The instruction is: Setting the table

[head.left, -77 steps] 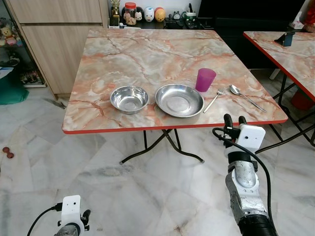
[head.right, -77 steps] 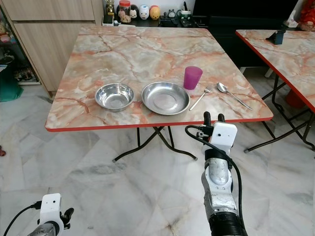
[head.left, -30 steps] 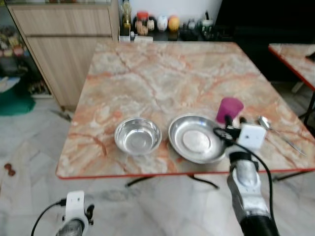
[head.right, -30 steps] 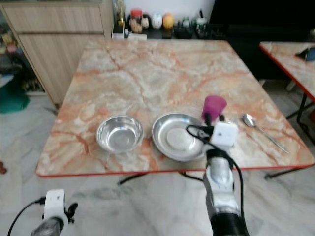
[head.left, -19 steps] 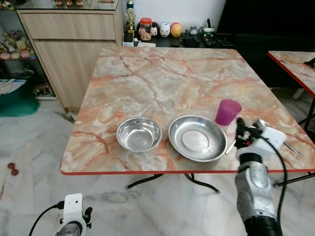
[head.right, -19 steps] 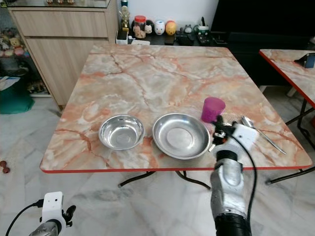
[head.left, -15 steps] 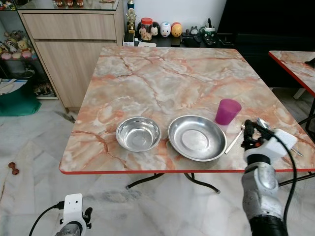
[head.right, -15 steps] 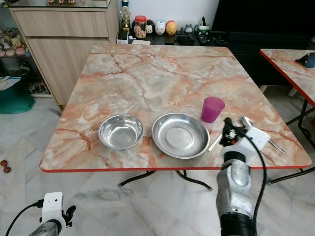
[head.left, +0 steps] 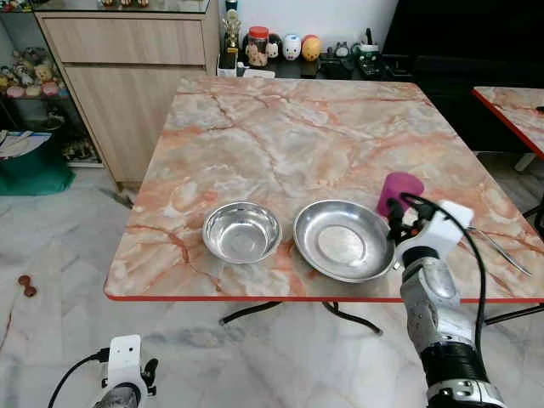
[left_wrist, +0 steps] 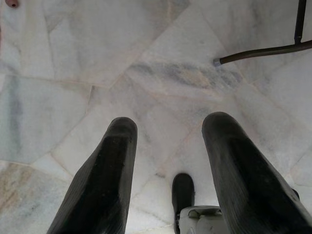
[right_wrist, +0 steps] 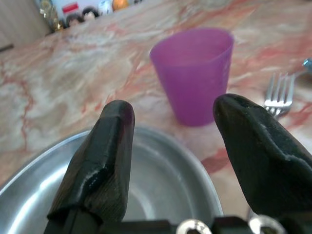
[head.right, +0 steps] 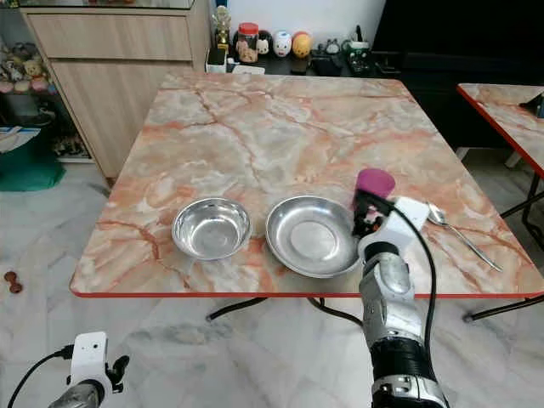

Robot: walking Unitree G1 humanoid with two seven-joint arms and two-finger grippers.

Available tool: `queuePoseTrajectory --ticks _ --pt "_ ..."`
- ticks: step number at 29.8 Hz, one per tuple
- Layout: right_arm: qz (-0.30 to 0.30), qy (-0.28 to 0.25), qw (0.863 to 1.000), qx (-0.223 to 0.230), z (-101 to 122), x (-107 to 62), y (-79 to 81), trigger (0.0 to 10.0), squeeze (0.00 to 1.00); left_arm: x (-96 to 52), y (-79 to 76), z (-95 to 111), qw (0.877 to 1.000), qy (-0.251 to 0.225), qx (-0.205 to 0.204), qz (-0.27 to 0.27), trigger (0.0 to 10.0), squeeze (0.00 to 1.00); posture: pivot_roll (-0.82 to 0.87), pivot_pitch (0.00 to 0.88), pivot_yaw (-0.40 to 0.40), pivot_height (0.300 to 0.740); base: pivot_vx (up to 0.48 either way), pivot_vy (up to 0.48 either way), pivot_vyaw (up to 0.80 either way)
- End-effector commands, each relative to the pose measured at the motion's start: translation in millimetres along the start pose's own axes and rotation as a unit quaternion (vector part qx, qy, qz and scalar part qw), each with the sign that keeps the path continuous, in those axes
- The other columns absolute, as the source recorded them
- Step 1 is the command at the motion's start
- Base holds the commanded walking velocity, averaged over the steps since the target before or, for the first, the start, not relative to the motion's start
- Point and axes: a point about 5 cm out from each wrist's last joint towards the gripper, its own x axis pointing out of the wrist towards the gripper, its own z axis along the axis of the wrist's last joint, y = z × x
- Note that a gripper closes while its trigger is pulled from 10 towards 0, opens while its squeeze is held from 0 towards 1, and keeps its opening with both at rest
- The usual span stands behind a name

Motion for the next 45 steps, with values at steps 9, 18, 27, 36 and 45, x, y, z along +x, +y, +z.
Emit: queuePoseTrajectory --ticks 9,18,27,36,45 --pt "0.009 0.02 1.0 0.01 -1 -0.7 -10.3 10.0 0.0 -0.7 -3.1 -4 1.0 0.01 0.001 -0.003 10.0 0.0 -0.04 0.0 -0.047 0.74 0.0 0.0 0.0" --pt "0.04 0.038 0.994 0.091 -5 -2.3 -16.4 10.0 0.0 -0.7 -4.2 -4 1.0 0.009 0.004 -0.006 10.0 0.0 -0.04 0.0 -0.046 0.74 0.0 0.0 0.0" --pt "0.052 0.052 0.992 0.107 -7 0.7 -15.0 10.0 0.0 -0.8 -4.0 -3 1.0 0.004 0.006 -0.006 10.0 0.0 -0.03 0.0 -0.045 0.74 0.0 0.0 0.0" --pt "0.022 0.056 0.991 0.12 -8 -0.7 -29.9 10.0 0.0 -0.5 -3.9 -2 1.0 0.003 0.011 -0.009 10.0 0.0 -0.04 0.0 -0.04 0.74 0.0 0.0 0.0" --pt "0.02 0.087 0.989 0.118 -19 -0.8 -29.3 10.0 0.0 -0.3 -4.2 -2 1.0 0.005 0.014 -0.01 10.0 0.0 -0.03 0.0 -0.04 0.74 0.0 0.0 0.0"
